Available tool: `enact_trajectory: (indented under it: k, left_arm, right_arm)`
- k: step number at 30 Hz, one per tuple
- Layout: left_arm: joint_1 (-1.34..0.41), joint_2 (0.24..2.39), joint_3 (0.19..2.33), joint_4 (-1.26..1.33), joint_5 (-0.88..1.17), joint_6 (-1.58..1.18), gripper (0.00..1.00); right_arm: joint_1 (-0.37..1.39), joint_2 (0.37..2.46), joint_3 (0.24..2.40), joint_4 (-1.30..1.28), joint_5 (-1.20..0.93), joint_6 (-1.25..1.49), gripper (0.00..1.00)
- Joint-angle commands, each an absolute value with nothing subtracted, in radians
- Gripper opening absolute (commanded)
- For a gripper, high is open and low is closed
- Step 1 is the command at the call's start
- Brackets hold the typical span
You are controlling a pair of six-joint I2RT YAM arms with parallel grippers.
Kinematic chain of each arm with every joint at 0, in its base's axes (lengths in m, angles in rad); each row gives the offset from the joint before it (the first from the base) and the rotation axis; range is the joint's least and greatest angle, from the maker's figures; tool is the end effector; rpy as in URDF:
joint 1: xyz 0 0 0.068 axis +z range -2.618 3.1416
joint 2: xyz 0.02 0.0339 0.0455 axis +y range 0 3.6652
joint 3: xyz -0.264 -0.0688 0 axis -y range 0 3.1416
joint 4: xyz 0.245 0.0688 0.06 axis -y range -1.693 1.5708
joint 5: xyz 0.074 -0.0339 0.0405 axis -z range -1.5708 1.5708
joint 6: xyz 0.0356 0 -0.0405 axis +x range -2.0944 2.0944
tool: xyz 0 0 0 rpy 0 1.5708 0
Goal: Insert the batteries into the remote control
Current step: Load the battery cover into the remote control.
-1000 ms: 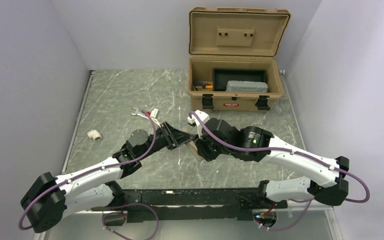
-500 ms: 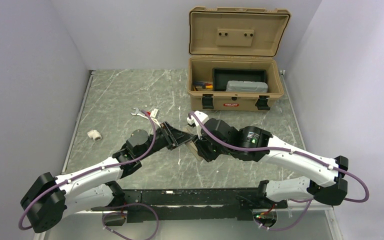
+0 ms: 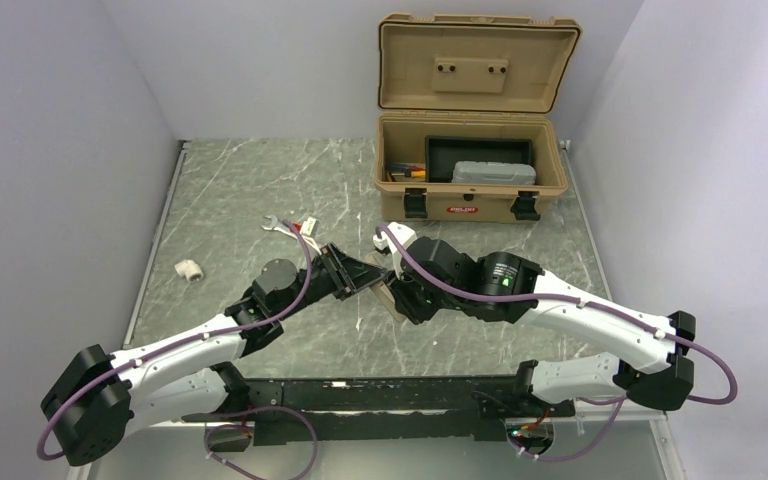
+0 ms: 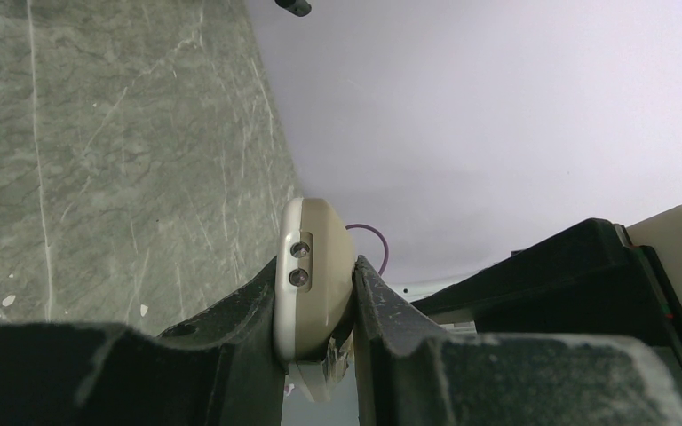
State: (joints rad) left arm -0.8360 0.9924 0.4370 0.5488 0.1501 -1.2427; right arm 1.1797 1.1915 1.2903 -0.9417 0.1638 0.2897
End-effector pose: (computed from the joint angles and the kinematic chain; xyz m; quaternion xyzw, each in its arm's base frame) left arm 0.1467 -0.1703 0.2556 -0.0911 0.7035 -0.6328 0.3103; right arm 0.0941 0.2129 0.3611 -0.3746 0.8532 0.1811 0.3145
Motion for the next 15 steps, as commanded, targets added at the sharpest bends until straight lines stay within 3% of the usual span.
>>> enact_trajectory:
  k: [1,15]
  left_arm:
    - [-0.841,0.968,0.464,0.584,0.14,-1.256,0.0]
    - [-0.841,0.98,0.481,0.568,0.146,-1.259,0.0]
  right_arm:
    - [1.181,1.184,1.336,-0.95,0.2,0.3,0.22]
    - [1.18,1.227,1.364,-0.982,0.214,0.306,0.22]
